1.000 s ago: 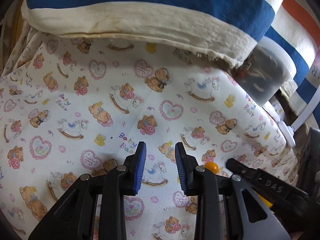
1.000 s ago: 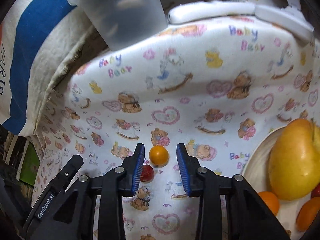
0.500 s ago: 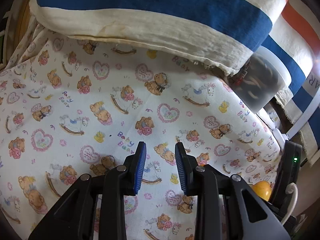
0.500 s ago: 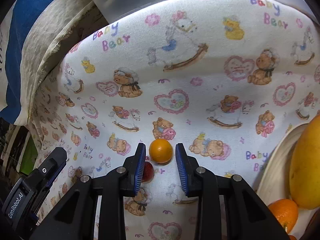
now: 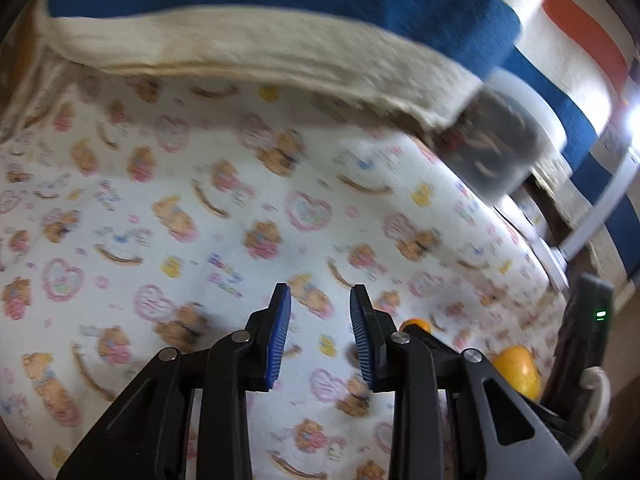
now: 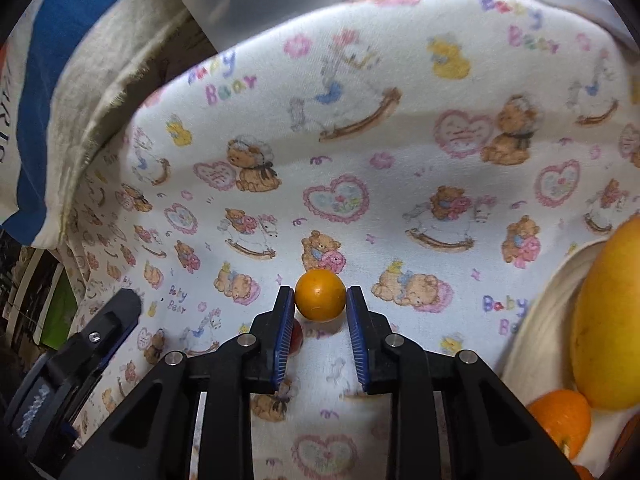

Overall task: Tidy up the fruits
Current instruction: 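Close the left tool on the small red fruit while the right tool lifts its orange, then carry the red fruit with the left tool toward the plate while the right tool places its orange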

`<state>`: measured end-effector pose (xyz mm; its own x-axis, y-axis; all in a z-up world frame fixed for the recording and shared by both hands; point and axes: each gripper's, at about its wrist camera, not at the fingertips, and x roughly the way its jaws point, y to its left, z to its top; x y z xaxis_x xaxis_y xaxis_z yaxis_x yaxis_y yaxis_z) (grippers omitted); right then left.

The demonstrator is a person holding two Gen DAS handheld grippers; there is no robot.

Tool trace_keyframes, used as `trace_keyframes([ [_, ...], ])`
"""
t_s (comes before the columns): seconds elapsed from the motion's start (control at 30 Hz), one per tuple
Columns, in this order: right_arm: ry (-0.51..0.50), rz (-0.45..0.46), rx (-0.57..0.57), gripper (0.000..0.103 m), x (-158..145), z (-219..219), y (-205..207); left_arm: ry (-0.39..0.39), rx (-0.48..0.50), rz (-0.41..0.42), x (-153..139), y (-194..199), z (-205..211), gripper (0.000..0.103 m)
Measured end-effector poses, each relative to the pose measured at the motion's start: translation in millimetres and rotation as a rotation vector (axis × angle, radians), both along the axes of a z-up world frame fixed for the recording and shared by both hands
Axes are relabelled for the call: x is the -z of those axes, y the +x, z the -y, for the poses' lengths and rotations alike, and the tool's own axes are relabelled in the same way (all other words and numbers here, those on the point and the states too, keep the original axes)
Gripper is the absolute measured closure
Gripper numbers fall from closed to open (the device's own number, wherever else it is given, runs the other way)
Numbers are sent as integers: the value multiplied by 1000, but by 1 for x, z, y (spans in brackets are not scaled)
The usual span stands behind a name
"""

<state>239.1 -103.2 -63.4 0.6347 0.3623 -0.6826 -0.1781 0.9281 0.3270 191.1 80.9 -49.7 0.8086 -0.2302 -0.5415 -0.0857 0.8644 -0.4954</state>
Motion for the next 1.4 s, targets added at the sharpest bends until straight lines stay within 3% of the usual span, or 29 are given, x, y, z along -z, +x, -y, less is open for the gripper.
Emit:
trace_keyframes([
  [0.1, -36, 58, -6, 75, -14, 13, -24, 3, 137, -39, 9, 12, 18, 75],
  [0.2, -76, 104, -20, 75, -23, 26, -50, 27, 213, -63, 14, 18, 35, 75],
  [0.3, -116, 138, -45, 75, -30, 39, -72, -11, 261, -71, 16, 21, 41, 75],
  [0.5, -184, 201, -54, 75, -38, 77, -115, -21, 246, -115, 22, 31, 44, 75],
  [0.73, -119, 230, -7, 75, -37, 113, -128, 18, 233, -169, 32, 38, 44, 73],
  [1.03, -78, 224, -16, 75, -38, 119, -132, 35, 261, -157, 30, 39, 54, 74],
  [1.1, -72, 221, -14, 75, -38, 122, -132, 42, 255, -158, 31, 39, 53, 81],
  [1.2, -86, 232, -2, 75, -38, 123, -133, 40, 246, -156, 31, 39, 54, 81],
  [1.4, -84, 227, 14, 75, -37, 130, -132, 66, 252, -109, 17, 29, 54, 81],
])
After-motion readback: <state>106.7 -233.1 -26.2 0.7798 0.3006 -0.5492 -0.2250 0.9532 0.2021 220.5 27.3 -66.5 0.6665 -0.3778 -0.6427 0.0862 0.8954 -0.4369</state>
